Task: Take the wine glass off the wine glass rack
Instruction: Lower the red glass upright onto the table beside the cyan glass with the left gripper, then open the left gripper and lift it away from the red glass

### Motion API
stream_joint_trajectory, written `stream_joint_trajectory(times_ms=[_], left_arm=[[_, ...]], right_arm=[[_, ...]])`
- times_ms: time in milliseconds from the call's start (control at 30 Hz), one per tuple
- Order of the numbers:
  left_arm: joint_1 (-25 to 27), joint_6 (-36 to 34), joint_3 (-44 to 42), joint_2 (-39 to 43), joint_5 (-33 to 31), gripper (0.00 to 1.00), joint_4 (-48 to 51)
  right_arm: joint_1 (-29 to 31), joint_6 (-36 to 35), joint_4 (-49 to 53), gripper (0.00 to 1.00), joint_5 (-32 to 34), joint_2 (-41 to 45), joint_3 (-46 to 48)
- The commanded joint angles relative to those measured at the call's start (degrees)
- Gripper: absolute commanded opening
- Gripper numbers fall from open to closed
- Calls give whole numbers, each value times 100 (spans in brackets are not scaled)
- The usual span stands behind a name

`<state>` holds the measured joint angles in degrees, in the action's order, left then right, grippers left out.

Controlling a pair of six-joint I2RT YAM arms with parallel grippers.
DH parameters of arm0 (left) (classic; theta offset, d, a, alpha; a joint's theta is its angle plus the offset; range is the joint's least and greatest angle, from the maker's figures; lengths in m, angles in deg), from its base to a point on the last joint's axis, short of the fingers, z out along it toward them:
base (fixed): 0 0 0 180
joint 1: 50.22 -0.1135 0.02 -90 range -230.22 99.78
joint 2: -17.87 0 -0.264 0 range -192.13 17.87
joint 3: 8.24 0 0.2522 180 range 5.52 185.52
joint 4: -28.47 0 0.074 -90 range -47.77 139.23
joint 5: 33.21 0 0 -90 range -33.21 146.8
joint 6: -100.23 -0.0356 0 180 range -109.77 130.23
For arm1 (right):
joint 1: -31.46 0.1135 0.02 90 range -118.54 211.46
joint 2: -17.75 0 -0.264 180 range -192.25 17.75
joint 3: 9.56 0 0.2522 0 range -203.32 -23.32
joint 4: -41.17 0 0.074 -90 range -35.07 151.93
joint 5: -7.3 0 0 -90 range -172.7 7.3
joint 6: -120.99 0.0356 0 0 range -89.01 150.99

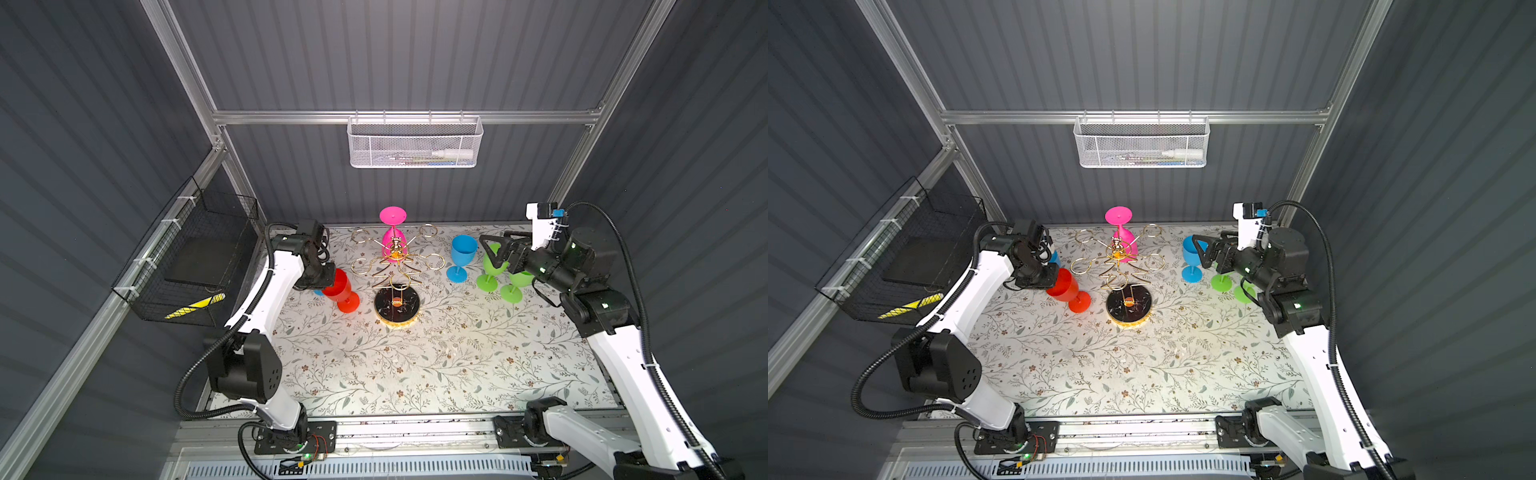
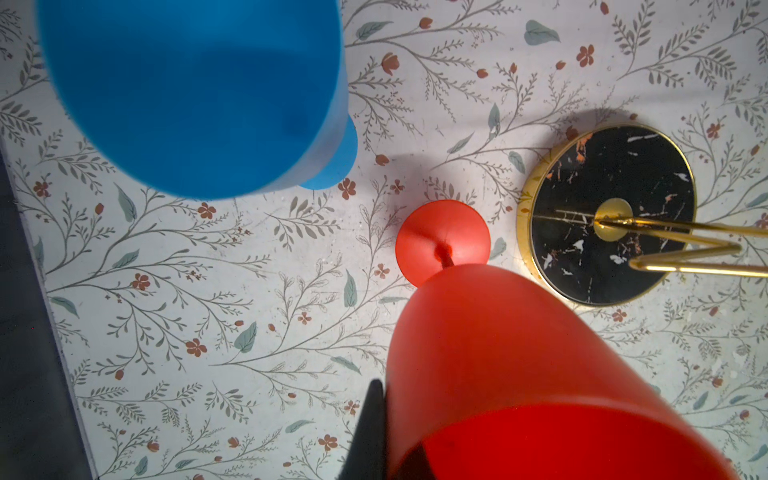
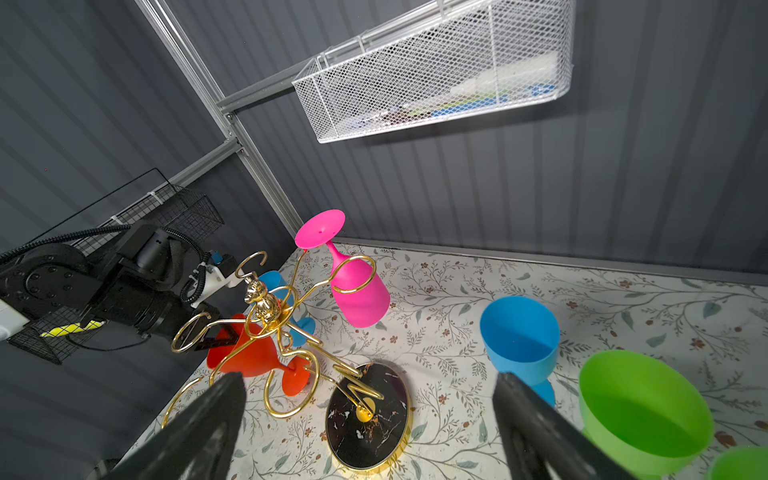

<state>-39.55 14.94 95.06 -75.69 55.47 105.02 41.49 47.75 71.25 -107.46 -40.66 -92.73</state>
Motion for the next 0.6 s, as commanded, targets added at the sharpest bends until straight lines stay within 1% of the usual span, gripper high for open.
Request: stream_joint_trajectory(times_ms=[0, 167, 333, 500, 567], left_arm=[[-32, -85, 151, -115, -4, 1, -193], [-33, -6, 151, -288, 47, 4, -416], [-35, -11, 274, -467, 17, 12, -403], [-39, -9, 275, -464, 36, 20, -416], [-41, -13, 288, -431, 48, 21, -426]], right_arm=[[-59, 143, 30, 95, -221, -31, 16], [-105, 204, 8, 95, -310, -91, 7], [-147, 222, 10, 95, -354, -111, 6], [-184, 254, -14, 95, -389, -109, 40], [-202, 275, -24, 96, -424, -126, 49]])
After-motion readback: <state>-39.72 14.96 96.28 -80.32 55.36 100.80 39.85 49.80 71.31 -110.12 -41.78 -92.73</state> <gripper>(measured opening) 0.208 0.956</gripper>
